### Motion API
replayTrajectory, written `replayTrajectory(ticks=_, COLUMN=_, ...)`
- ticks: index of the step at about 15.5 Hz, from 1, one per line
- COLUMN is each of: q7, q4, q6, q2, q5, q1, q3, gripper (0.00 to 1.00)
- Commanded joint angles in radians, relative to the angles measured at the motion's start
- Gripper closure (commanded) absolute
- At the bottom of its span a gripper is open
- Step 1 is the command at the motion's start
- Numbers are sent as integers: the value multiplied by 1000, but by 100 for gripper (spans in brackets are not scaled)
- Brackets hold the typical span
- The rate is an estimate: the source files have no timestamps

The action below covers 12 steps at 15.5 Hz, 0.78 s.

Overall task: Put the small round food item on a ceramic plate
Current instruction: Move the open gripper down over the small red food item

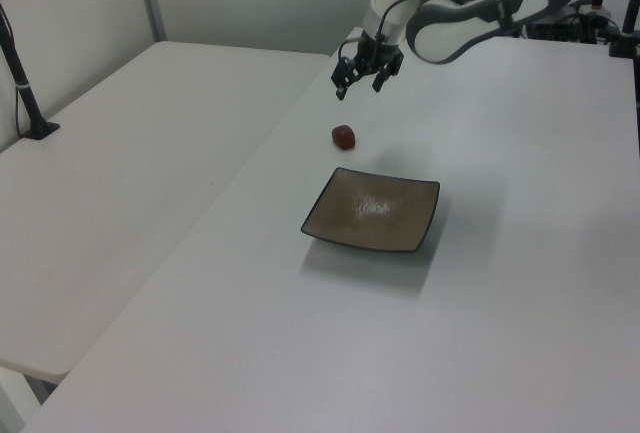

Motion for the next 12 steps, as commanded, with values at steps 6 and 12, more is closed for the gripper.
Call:
replayTrajectory(ticks=6, q7=77, q4=202, q6=6, q2=226, q5=-109, q1=3, q3=-8, gripper=0)
replayTrajectory(ticks=12, q7=77, q4=201, q6=49, q2=264, q5=-157, q1=3, q3=3, gripper=22)
